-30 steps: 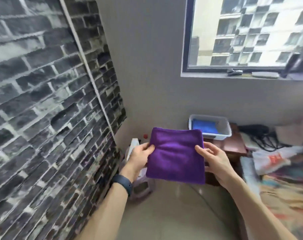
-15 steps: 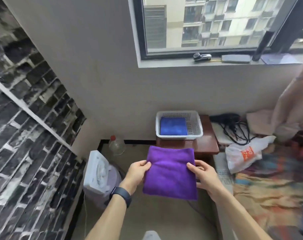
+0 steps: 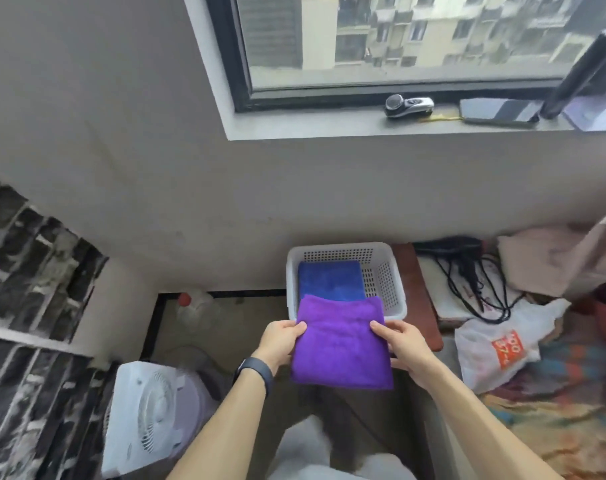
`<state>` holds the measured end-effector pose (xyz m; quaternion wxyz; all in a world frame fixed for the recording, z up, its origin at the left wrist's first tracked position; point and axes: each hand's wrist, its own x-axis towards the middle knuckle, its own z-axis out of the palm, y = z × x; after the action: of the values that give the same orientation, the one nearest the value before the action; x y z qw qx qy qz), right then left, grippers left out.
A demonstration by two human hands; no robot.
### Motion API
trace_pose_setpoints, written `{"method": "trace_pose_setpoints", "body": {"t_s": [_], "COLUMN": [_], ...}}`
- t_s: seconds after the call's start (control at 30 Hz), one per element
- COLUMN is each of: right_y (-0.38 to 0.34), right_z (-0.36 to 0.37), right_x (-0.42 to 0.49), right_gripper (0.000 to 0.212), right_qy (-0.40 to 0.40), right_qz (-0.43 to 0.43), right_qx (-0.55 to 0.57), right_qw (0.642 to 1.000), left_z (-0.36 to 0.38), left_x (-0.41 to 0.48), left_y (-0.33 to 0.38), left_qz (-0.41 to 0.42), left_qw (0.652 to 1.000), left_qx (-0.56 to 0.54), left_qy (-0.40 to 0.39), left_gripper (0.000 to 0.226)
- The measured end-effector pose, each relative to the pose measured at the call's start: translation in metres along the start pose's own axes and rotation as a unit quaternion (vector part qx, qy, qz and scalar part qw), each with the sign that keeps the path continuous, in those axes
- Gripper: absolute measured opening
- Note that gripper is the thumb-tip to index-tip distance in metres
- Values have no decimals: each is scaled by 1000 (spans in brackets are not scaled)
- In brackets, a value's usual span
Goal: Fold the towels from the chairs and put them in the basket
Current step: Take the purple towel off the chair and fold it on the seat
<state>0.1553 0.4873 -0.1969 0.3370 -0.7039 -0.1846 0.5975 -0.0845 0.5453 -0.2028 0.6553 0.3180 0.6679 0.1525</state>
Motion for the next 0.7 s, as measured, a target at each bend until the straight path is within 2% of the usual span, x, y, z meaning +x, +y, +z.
{"method": "trace_pose_setpoints", "body": {"t_s": [0.1,0.2,0.33,0.47,0.7], "right_y": [-27,-45,-55,-61,-47], "right_z": [3,8,13,18,19], "right_x": [43,87,146,186,222], "right_gripper": [31,23,12,4,27], "right_qy": [13,28,31,22,38], "right_qz": [26,34,46,39,59], "right_qx": [-11,-9,-46,-82,-139], "right_qw": [1000,999,997,996,988], "left_z": [5,8,20,28,41], "left_x": [50,107,127,149,170], "left_y": [26,33,69,81,76], "left_qz": [-13,-22,-13,-20,-38], "left_qw": [999,995,989,986,947], "left_qx": [39,85,120,123,280], "left_qy": [25,56,90,110,151], "left_gripper": [31,49,28,37,35]}}
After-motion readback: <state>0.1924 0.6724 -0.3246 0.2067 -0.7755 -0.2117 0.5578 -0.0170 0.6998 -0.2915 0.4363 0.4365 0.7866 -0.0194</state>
